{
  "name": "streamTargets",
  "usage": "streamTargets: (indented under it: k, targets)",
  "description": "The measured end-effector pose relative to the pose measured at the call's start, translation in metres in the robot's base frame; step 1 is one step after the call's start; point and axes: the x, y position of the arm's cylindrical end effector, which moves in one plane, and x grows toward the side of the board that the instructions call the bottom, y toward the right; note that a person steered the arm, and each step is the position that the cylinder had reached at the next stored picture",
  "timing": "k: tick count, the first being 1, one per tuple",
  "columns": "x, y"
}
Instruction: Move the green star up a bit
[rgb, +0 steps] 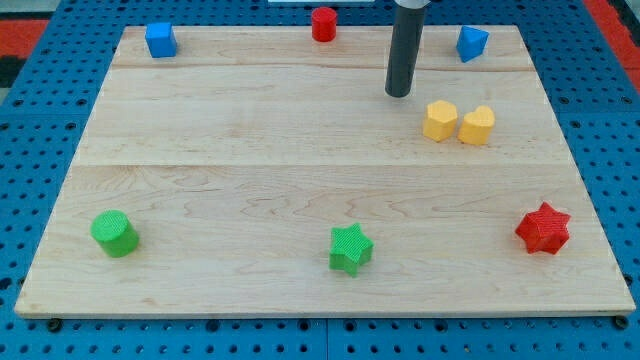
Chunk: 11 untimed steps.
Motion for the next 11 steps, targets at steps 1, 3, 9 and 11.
streamTargets:
  k: [1,3,9,11]
  targets:
    - [0.051,-0.002]
    - [0.158,0.007]
    - [0.195,-0.122]
    - [0.181,-0.04]
